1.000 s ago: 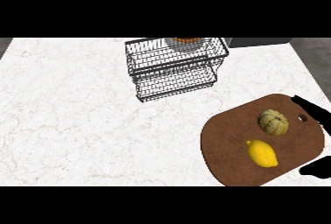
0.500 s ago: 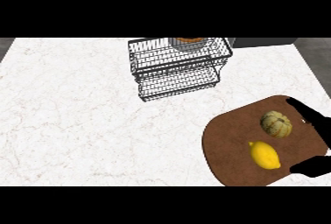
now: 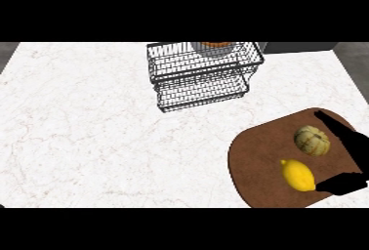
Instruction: Pick the squash from the cutting board and place it in the tiered basket
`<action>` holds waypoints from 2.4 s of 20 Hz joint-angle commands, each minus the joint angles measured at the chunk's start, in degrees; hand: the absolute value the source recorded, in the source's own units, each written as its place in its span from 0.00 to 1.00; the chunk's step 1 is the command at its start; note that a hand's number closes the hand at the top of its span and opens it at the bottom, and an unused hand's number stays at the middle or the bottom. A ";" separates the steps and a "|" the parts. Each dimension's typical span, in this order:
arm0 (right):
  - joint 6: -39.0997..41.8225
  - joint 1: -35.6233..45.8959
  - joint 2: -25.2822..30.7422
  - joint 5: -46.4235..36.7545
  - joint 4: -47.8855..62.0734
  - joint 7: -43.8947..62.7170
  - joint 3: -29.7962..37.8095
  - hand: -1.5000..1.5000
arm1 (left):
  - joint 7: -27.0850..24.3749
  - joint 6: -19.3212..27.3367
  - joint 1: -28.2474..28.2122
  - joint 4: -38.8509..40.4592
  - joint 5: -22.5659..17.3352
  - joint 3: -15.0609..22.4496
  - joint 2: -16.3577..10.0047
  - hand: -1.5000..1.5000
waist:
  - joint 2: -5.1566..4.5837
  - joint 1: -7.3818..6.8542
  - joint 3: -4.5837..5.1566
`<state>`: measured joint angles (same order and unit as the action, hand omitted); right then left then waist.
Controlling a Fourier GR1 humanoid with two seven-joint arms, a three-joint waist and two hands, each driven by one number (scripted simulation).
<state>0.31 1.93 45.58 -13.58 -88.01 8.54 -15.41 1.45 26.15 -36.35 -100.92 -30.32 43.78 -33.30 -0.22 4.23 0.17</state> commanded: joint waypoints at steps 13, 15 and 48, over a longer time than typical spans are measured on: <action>-1.44 3.36 -4.94 -3.70 3.96 -5.77 -4.32 1.00 | -5.91 0.27 19.45 -5.14 1.85 -7.97 -0.33 0.50 | 0.20 -0.35 -0.26; -1.64 3.80 -4.91 -3.76 3.56 -6.42 -4.09 1.00 | -6.01 1.09 19.80 -5.44 1.71 -7.48 0.02 0.50 | 0.43 0.14 -0.23; -9.29 13.80 -7.13 -4.95 -16.70 13.89 4.43 1.00 | -11.03 7.59 17.63 -4.39 -5.19 -2.86 -4.44 0.50 | 3.18 5.68 0.47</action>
<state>-9.29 13.08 37.66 -19.17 -100.52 20.23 -12.59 -4.51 34.58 -33.84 -100.64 -39.43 51.27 -38.69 2.69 8.37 0.77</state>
